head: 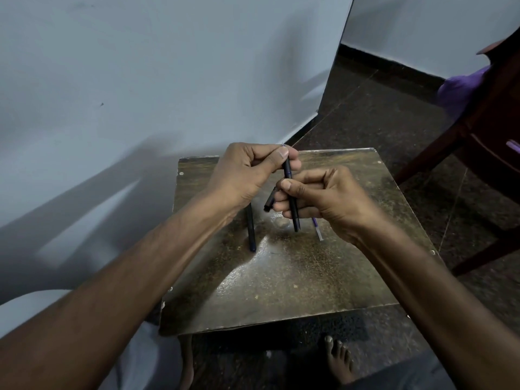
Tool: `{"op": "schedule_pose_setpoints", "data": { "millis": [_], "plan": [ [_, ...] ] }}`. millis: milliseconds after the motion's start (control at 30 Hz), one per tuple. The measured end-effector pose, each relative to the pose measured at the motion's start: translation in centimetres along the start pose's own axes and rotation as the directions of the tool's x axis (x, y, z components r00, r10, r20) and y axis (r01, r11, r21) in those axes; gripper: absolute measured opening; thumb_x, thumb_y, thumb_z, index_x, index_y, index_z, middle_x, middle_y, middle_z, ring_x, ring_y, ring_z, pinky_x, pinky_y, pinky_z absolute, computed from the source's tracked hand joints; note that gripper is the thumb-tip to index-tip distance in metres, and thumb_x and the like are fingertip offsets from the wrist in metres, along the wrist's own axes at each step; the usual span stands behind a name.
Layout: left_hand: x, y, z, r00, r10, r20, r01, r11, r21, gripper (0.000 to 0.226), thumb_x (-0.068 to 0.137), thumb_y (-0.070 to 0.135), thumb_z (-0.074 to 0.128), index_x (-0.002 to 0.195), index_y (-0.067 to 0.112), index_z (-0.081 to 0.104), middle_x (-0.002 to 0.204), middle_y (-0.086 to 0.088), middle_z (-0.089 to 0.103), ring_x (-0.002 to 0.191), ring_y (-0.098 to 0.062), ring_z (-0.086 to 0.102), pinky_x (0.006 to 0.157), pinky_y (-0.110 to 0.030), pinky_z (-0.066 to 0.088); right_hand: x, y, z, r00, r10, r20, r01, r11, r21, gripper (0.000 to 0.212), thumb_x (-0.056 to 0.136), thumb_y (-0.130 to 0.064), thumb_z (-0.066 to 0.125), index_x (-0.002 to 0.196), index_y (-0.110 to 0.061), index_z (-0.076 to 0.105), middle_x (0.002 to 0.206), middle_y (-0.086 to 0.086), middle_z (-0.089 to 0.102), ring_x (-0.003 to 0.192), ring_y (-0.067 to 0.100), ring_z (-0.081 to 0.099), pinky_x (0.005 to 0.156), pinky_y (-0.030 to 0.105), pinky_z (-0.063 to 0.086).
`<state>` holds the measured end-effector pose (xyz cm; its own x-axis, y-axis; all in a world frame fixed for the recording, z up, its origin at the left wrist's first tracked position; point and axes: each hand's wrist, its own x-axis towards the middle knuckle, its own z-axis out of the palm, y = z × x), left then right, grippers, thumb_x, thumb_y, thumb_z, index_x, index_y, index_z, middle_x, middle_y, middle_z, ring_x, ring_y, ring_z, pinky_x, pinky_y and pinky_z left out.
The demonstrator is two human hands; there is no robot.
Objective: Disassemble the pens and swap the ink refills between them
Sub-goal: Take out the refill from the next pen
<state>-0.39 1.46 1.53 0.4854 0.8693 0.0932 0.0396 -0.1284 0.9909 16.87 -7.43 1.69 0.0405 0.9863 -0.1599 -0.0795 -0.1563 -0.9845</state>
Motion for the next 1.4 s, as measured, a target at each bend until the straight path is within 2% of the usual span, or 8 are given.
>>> {"op": "schedule_pose_setpoints", "data": {
  "millis": [267,433,600,667,800,967,1167,1400],
  "plan": [
    [0.1,-0.4,0.5,0.999,0.006,-0.036,-0.006,1.000,0.005,0.016,0.101,0.033,0.078,0.105,0.022,0.088,0.099,0.008,0.087,0.108,-0.003,0.080,0.101,-0.022,0.057,-0.1,0.3,0.3,0.977,-0.126,-0.170,0.089,0.974,-0.210,0.030,0.076,-0.028,0.097,0.087,-0.010,0.075,0.068,0.006,0.077,0.064,0.025,0.079,0.063,0.041,0.068],
    [-0.1,-0.3,0.2,0.999,0.006,-0.046,-0.005,1.000,0.027,0.013,0.103,0.029,0.075,0.108,0.025,0.087,0.098,0.008,0.087,0.101,-0.007,0.081,0.090,-0.015,0.059,-0.1,0.0,-0.6,0.997,0.036,0.063,-0.025,0.986,-0.162,0.032,0.112,-0.025,0.055,0.127,-0.002,0.072,0.111,0.015,0.083,0.107,0.025,0.080,0.100,0.038,0.063],
    [-0.3,0.2,0.2,0.999,-0.008,-0.032,0.008,1.000,0.012,0.016,0.104,0.032,0.074,0.109,0.023,0.087,0.099,0.011,0.087,0.103,-0.001,0.080,0.083,-0.003,0.053,0.1,0.0,-0.6,1.000,0.000,-0.021,-0.002,0.993,-0.118,0.014,0.089,-0.023,0.081,0.093,-0.011,0.075,0.089,0.004,0.083,0.088,0.014,0.079,0.081,0.028,0.064],
    [-0.3,0.3,0.3,1.000,-0.008,-0.022,0.008,1.000,0.019,0.018,0.104,0.032,0.074,0.111,0.022,0.086,0.100,0.011,0.087,0.107,0.002,0.079,0.087,-0.002,0.050,0.2,0.1,-0.8,1.000,0.005,-0.030,-0.008,0.992,-0.123,0.027,0.082,-0.032,0.084,0.096,-0.012,0.073,0.091,0.003,0.083,0.086,0.012,0.078,0.079,0.027,0.063],
    [-0.2,0.2,0.1,0.998,-0.039,-0.056,0.038,0.999,-0.028,0.019,0.104,0.029,0.074,0.111,0.016,0.086,0.099,0.005,0.088,0.098,-0.013,0.081,0.078,-0.008,0.057,0.0,0.1,-0.8,0.992,0.080,0.095,-0.074,0.995,-0.063,0.030,0.108,-0.030,0.062,0.123,-0.007,0.076,0.114,0.010,0.083,0.095,0.018,0.078,0.083,0.031,0.066],
    [-0.2,0.2,0.2,0.999,-0.034,-0.032,0.035,0.999,0.014,0.018,0.103,0.032,0.075,0.110,0.020,0.087,0.099,0.009,0.087,0.106,-0.001,0.080,0.087,-0.005,0.054,0.3,0.7,-0.1,0.996,0.045,-0.074,-0.049,0.997,-0.053,0.025,0.080,-0.030,0.088,0.091,-0.012,0.075,0.093,0.006,0.081,0.088,0.017,0.077,0.080,0.032,0.061],
    [0.0,0.1,-0.1,0.997,-0.046,-0.067,0.048,0.999,0.025,0.017,0.102,0.033,0.076,0.108,0.022,0.087,0.099,0.007,0.087,0.103,-0.007,0.082,0.089,-0.014,0.059,0.3,0.3,0.0,0.993,0.102,0.051,-0.105,0.991,0.080,0.029,0.109,-0.028,0.061,0.117,-0.008,0.079,0.106,0.007,0.083,0.086,0.013,0.077,0.072,0.026,0.063],
    [-0.4,0.5,0.3,0.995,-0.021,-0.100,0.036,0.988,0.149,0.021,0.092,0.048,0.084,0.092,0.029,0.089,0.091,0.013,0.086,0.097,-0.002,0.081,0.103,-0.037,0.061,0.3,0.7,0.3,0.998,0.028,-0.064,-0.023,0.998,0.063,0.030,0.072,-0.017,0.090,0.087,-0.009,0.066,0.087,0.015,0.078,0.076,0.020,0.078,0.071,0.031,0.065]
  ]
}}
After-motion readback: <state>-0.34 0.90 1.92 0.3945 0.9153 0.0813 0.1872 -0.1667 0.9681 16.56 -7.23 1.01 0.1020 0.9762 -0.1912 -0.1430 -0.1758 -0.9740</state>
